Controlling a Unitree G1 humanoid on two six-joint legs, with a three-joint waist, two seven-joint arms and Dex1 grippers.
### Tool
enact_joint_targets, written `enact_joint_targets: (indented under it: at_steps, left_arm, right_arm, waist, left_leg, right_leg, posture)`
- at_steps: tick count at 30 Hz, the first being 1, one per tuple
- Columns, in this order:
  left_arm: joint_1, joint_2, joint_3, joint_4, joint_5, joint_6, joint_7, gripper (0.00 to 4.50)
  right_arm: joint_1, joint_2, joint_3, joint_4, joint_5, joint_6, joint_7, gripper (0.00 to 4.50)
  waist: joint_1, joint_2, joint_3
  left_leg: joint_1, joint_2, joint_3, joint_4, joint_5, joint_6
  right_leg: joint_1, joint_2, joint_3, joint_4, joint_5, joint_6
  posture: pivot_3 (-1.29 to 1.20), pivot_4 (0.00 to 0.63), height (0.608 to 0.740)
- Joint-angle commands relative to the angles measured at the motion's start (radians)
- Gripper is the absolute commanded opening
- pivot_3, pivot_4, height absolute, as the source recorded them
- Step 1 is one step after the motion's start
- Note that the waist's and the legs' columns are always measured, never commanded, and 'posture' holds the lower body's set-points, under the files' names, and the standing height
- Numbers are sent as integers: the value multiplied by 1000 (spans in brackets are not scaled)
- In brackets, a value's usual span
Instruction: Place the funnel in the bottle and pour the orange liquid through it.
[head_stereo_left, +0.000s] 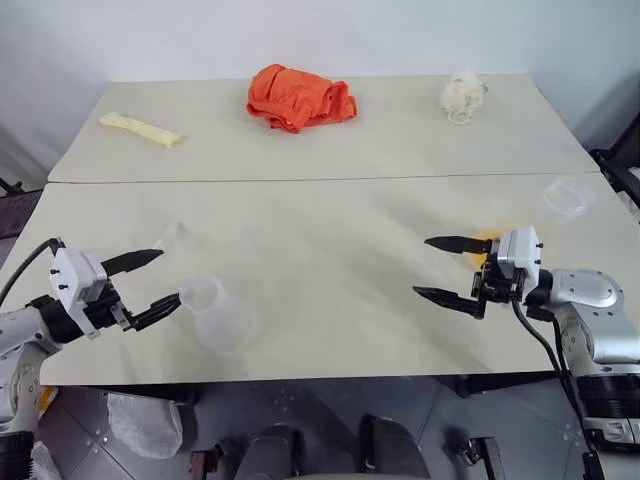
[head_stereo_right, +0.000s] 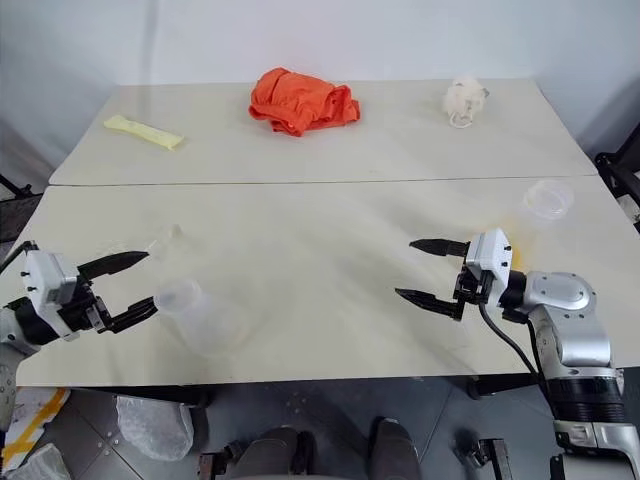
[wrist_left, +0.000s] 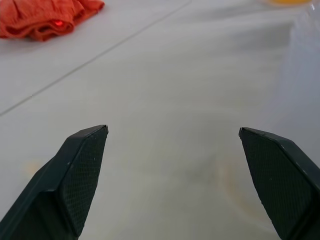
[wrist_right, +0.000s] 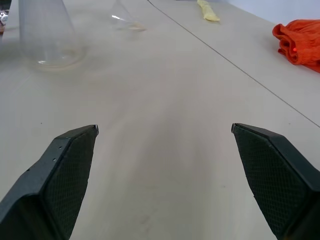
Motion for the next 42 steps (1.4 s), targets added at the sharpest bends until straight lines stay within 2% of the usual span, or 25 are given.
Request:
enact_joint_targets:
  at_steps: [1, 5, 9, 13, 16, 20, 24, 28, 30, 38, 42]
  left_arm:
    - [-8, -8, 11, -14, -6, 4, 28, 4468]
    - [9, -20, 42, -20, -15, 31, 82, 4468]
    - [101, -15, 114, -15, -77, 103, 51, 4468]
    - [210, -28, 200, 29, -94, 81, 9, 4468]
    - [305, -38, 253, 90, -111, 84, -42, 4468]
    - [368, -49, 271, 29, -146, 108, -68, 4468]
    - [377, -65, 230, -174, -213, 168, -56, 4468]
    - [321, -68, 151, -383, -293, 252, 11, 4468]
    - [290, -67, 104, -431, -293, 272, 33, 4468]
    - [104, -125, -86, -336, -157, 219, 114, 4468]
    - [76, -126, -106, -309, -125, 187, 100, 3568]
  right_arm:
    - [15, -16, -19, -10, 3, -19, 13, 4500]
    - [17, 2, -9, -19, 6, -12, 7, 4500]
    - [-17, 42, 22, -62, 37, 28, 2, 4500]
    - [-65, 100, 46, -161, 125, 132, -20, 4500]
    - [-97, 120, 85, -216, 136, 163, -11, 4500]
    - [-126, 118, 107, -209, 118, 153, 13, 4500]
    - [-134, 103, 110, -169, 92, 126, 34, 4500]
    - [-106, 89, 92, -129, 70, 104, 40, 4500]
    - [-95, 82, 87, -118, 66, 102, 42, 4500]
    - [-64, 84, 81, -153, 68, 102, 3, 4500]
    - [-33, 77, 67, -184, 71, 106, -26, 4500]
  waist:
    - [-1, 0, 0]
    - [0, 0, 0]
    - [-8, 0, 0]
    - [-17, 0, 0]
    - [-19, 0, 0]
    - [-5, -2, 0]
    - [11, -3, -1]
    - [11, -3, -1]
    - [4, -3, -1]
    - [-1, -2, -1]
    - [1, -2, -1]
  left_leg:
    - [0, 0, 0, 0, 0, 0]
    - [0, 0, 0, 0, 0, 0]
    - [1, 1, 0, 0, 0, 0]
    - [1, 2, 0, 0, 0, -1]
    - [1, 2, 0, 0, -1, 0]
    - [0, 1, 0, 0, -2, 1]
    - [0, 0, -1, 1, -3, 2]
    - [0, 1, -2, 1, -3, 1]
    - [0, 2, -2, 1, -4, 1]
    - [1, 2, 3, 1, -3, 1]
    - [1, 2, 2, 1, -3, 1]
  right_leg:
    - [0, 0, 0, 0, 0, 0]
    - [0, 0, 0, 0, 0, 0]
    - [0, 0, 0, 0, 0, 0]
    - [-1, 1, 0, 1, 0, 0]
    - [-1, 0, 0, 0, 0, 0]
    - [0, -1, 0, 0, 0, 0]
    - [1, -3, 1, -2, 0, 0]
    - [1, -4, 2, -4, 1, -1]
    - [1, -3, 2, -4, 1, -1]
    - [1, 2, 0, -3, 1, -1]
    - [1, 1, -1, -3, 1, 0]
  posture:
    - [0, 150, 740]
    - [0, 150, 740]
    - [0, 150, 740]
    - [0, 150, 740]
    - [0, 150, 740]
    - [0, 150, 740]
    - [0, 150, 740]
    - [0, 150, 740]
    - [0, 150, 740]
    - [0, 150, 740]
    - [0, 150, 740]
